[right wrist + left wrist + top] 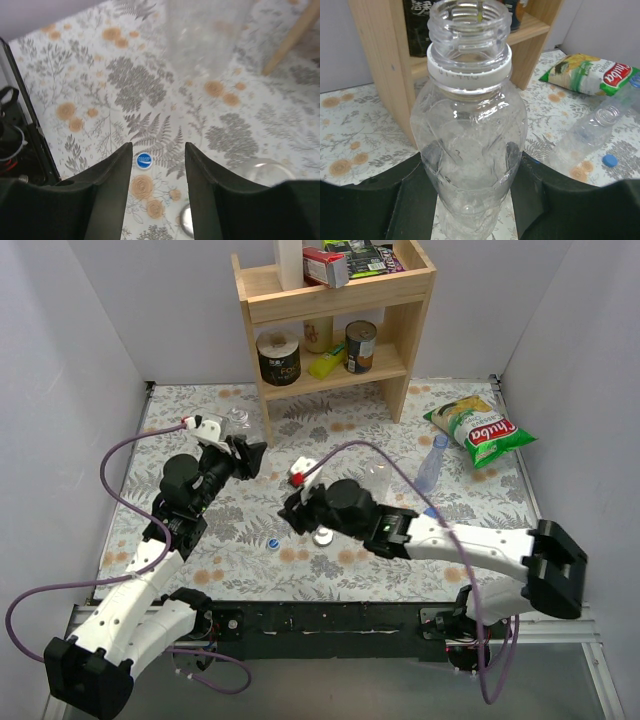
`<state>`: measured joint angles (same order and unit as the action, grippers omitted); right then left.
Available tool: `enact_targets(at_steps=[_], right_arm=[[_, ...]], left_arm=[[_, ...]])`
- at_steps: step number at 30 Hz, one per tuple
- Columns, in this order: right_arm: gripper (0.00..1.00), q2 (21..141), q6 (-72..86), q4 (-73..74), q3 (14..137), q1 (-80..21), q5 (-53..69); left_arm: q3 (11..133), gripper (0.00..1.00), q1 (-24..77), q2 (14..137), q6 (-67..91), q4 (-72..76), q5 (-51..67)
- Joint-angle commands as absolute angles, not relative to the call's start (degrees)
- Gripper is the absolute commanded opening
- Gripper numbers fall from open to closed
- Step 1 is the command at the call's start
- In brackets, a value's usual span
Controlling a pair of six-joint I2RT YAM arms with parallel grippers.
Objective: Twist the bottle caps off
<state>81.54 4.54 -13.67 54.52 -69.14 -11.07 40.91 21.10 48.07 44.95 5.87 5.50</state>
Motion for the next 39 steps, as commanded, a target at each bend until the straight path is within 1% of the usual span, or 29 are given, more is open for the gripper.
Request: enact_targets(at_steps=[1,3,4,6,7,9,11,14,19,24,28,39], right_arm=[[0.54,70.6,4.7,-4.2,55.1,-60.3,-7.6],[0.56,68.4,6.4,-0.1,58.3,-56.4,-4.8],[0.56,67.8,8.0,5.9,63.8,-52.6,-1.2],[0.57,68.5,8.7,10.4,69.9,-50.3,1.9],[0.56,70.1,8.7,12.9,75.4,-49.5,3.5],[0.56,72.1,8.9,17.3,80.6,-49.3,5.3],[0.56,75.0,10.8,19.8,86.9,-49.3,7.5],[0.56,77.9,13.1,20.6,92.4,-49.3,10.3],[0.56,82.0,13.7,20.5,96.8,-49.7,12.8],[0.56,84.2,12.7,22.1,99.6,-51.8,11.4],[0.56,85.0,11.5,23.5,99.8,-53.2,8.0],[0.56,84.6,12.0,21.1,98.2,-55.0,7.0]], left_arm=[[40.2,0.34,21.0,47.2,44.6,9.0,14.1],[40.3,0.34,21.2,47.8,44.6,9.4,18.3],[40.4,0.34,21.4,48.3,44.1,9.4,19.5],[40.4,0.34,21.9,48.7,43.6,9.4,23.2],[40.4,0.34,22.4,49.0,43.3,9.4,24.6],[40.3,0.35,23.1,49.1,42.6,9.8,29.3],[39.9,0.35,24.2,49.3,42.5,10.3,31.5],[40.1,0.35,25.6,49.9,42.3,10.4,33.3],[40.8,0.36,27.0,51.6,42.4,9.5,35.4],[40.7,0.36,28.3,51.7,42.2,9.3,34.6],[40.8,0.36,28.6,51.6,41.9,9.1,34.2],[41.2,0.35,29.0,52.4,41.7,8.3,33.7]])
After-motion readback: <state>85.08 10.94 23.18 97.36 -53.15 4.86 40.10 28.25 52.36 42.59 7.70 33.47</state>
